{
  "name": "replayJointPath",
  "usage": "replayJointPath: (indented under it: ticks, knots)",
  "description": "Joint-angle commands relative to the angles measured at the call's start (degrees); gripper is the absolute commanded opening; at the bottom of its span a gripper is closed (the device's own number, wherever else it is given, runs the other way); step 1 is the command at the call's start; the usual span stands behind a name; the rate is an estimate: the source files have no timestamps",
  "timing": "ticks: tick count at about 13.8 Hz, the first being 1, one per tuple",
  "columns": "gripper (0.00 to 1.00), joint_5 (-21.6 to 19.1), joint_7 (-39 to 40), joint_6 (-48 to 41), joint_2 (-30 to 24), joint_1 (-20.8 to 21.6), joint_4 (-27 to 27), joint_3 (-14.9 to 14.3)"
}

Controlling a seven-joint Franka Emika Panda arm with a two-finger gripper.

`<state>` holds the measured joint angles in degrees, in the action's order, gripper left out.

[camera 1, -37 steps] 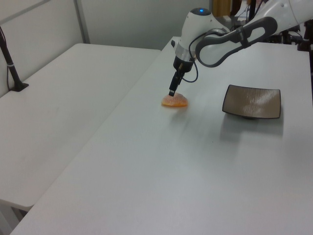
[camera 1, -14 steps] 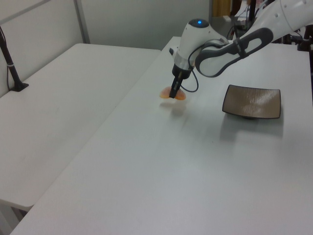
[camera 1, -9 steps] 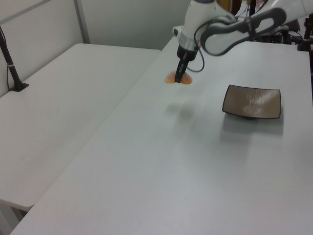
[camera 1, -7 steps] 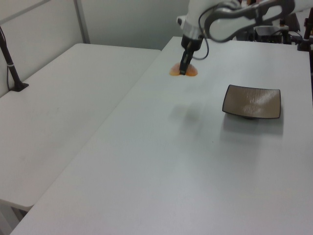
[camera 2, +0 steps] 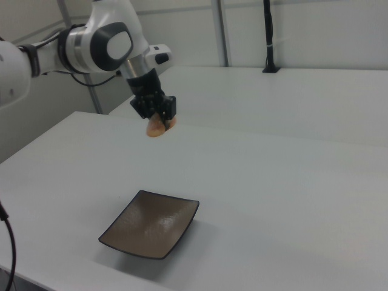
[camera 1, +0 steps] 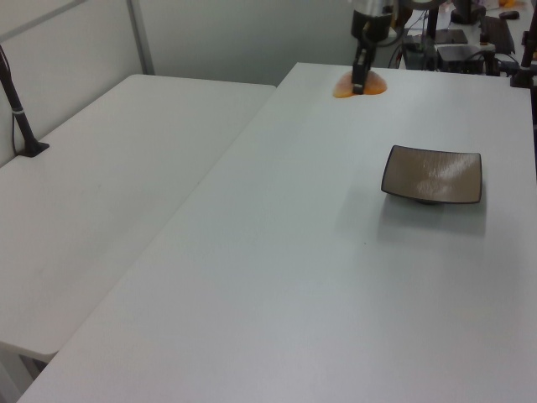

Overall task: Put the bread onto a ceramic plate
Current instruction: 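Lift the bread roll and carry it over the brown plate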

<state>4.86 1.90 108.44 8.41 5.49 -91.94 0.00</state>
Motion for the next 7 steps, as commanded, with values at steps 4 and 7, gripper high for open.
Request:
replayJointPath:
  ticks: [4, 7]
  knots:
    - [0.24, -1.0, 9.1, -11.7, -9.8, 0.1, -12.1, -0.3]
    - [0.24, -0.8, 9.2, -11.0, -9.9, 0.2, -16.1, -0.3]
